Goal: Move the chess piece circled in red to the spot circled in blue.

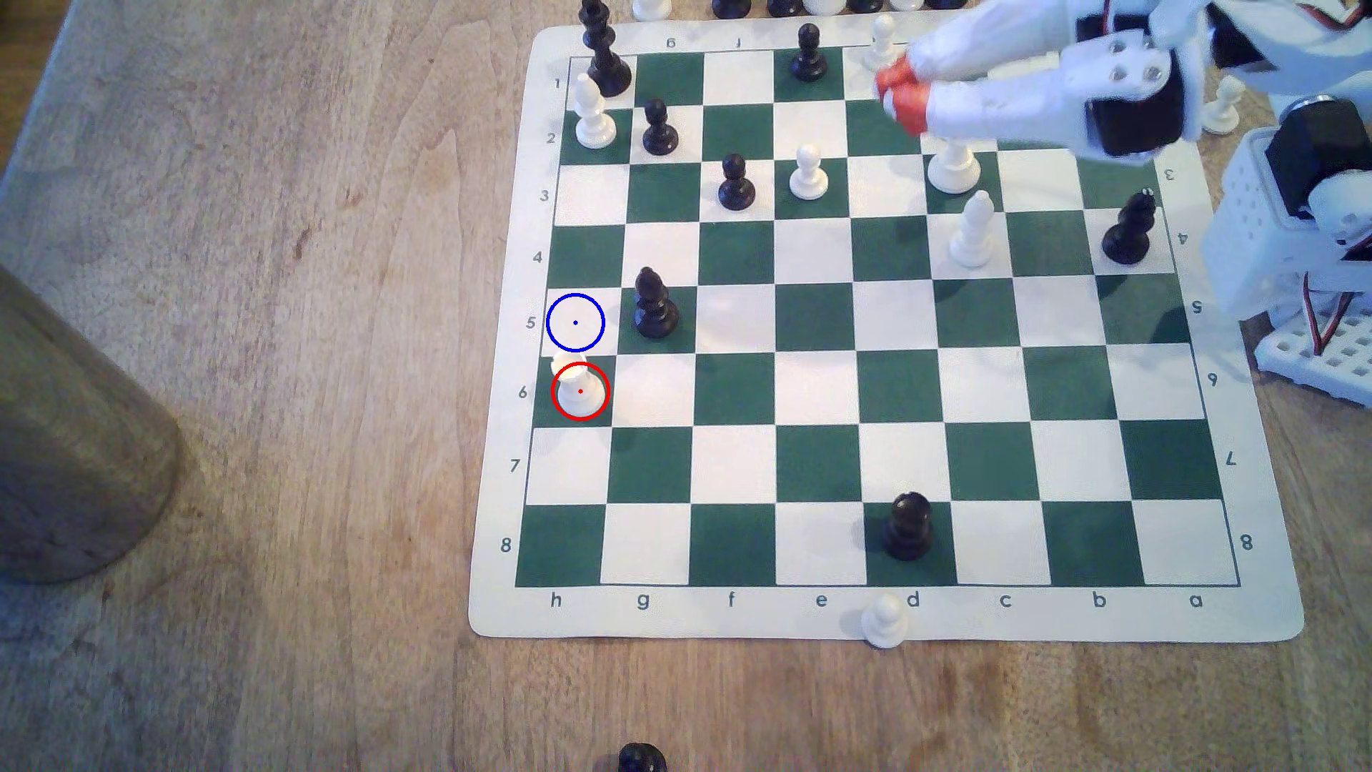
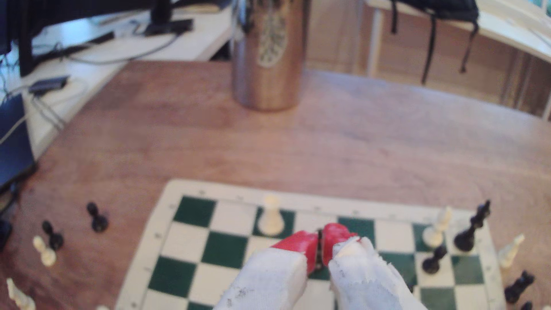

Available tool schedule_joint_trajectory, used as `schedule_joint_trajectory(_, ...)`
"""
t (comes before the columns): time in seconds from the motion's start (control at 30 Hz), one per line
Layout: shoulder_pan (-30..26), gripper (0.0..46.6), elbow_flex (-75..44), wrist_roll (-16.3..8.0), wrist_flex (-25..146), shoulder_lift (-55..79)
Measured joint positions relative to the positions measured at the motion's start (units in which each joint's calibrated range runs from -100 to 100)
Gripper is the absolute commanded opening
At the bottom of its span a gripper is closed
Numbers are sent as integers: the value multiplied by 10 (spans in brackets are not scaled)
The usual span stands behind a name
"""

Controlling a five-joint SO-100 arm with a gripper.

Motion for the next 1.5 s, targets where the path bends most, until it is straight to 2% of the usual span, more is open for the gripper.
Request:
schedule_joint_trajectory(0.03,-2,3,-8,-6,5,13)
schedule_joint_trajectory(0.1,-1,37,-18,-9,6,26)
schedule_joint_trajectory(0.23,-13,36,-69,-27,-8,119)
schedule_joint_trajectory(0.27,-14,47,-73,-32,-18,138)
schedule_joint_trajectory(0.3,-14,91,-75,-37,-29,157)
schedule_joint_trajectory(0.37,-17,148,-80,-42,-54,208)
schedule_joint_trajectory(0.43,-29,164,-91,-40,-66,242)
schedule_joint_trajectory(0.6,-66,166,-136,-39,-97,365)
schedule_joint_trajectory(0.67,-78,164,-150,-30,-118,420)
schedule_joint_trajectory(1.07,-38,158,-314,-28,-145,661)
schedule_joint_trajectory(1.5,-14,164,-460,-38,-129,830)
